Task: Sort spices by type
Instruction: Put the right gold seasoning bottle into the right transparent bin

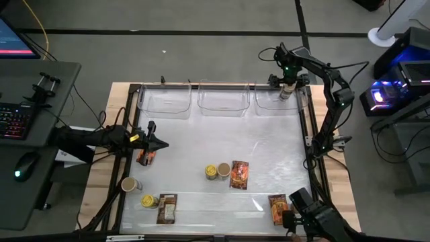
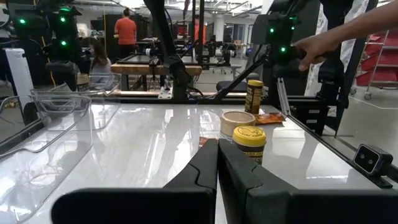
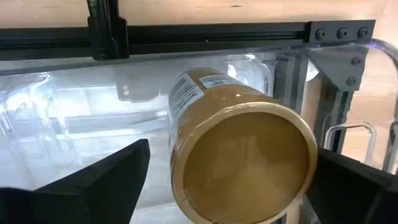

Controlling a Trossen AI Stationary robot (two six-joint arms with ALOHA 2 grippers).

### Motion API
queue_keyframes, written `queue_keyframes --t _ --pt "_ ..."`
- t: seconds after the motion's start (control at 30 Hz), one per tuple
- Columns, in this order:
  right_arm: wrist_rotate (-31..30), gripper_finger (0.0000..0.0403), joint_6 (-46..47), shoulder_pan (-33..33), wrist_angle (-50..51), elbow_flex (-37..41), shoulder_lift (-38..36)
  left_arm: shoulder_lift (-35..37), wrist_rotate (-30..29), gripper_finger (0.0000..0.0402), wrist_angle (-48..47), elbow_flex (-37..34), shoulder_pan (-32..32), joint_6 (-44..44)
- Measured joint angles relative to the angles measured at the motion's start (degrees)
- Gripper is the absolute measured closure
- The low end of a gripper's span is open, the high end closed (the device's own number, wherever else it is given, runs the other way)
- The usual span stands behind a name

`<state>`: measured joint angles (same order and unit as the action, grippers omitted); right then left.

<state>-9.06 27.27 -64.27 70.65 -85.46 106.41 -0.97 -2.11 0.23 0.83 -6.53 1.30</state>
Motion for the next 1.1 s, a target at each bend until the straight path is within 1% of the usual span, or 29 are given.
queue_keyframes --t 0.17,0.33,0.43,0.5,0.6,0.63,0.73,0.83,0.9,0.97,1.1 --pt "-0.7 0.0028 -1.6 0.1 1.5 -3.3 0.0 0.0 0.0 0.0401 0.0 0.0 0.0 0.0" --pt "-4.6 0.0028 -1.8 0.8 4.8 -9.7 0.0 0.0 0.0 0.0401 0.0 0.0 0.0 0.0" --pt "-5.5 0.0027 -1.7 1.4 5.6 -14.0 0.0 0.0 0.0 0.0401 0.0 0.0 0.0 0.0" --pt "-3.7 0.0027 -1.7 2.1 4.7 -16.3 0.0 0.0 0.0 0.0401 0.0 0.0 0.0 0.0" --pt "4.3 0.0027 -3.7 3.5 1.6 -17.7 -0.1 0.0 0.0 0.0401 0.0 0.0 0.0 0.0" --pt "5.7 0.0028 -4.2 4.1 1.2 -17.7 -0.1 0.0 0.0 0.0401 0.0 0.0 0.0 0.0" --pt "6.0 0.0045 -4.2 6.0 1.2 -16.1 -0.1 0.0 0.0 0.0401 0.0 0.0 0.0 0.0" --pt "5.3 0.0093 -3.8 7.5 1.2 -12.4 -0.1 0.0 0.0 0.0401 0.0 0.0 0.0 0.0" --pt "3.8 0.0142 -3.8 8.3 1.2 -10.0 -0.1 0.0 0.0 0.0401 0.0 0.0 0.0 0.0" --pt "2.1 0.0203 -3.6 8.7 1.2 -7.8 0.0 0.0 0.0 0.0401 0.0 0.0 0.0 0.0" --pt "1.7 0.0340 -3.2 8.6 0.0 -6.0 0.0 0.0 0.0 0.0401 0.0 0.0 0.0 0.0"
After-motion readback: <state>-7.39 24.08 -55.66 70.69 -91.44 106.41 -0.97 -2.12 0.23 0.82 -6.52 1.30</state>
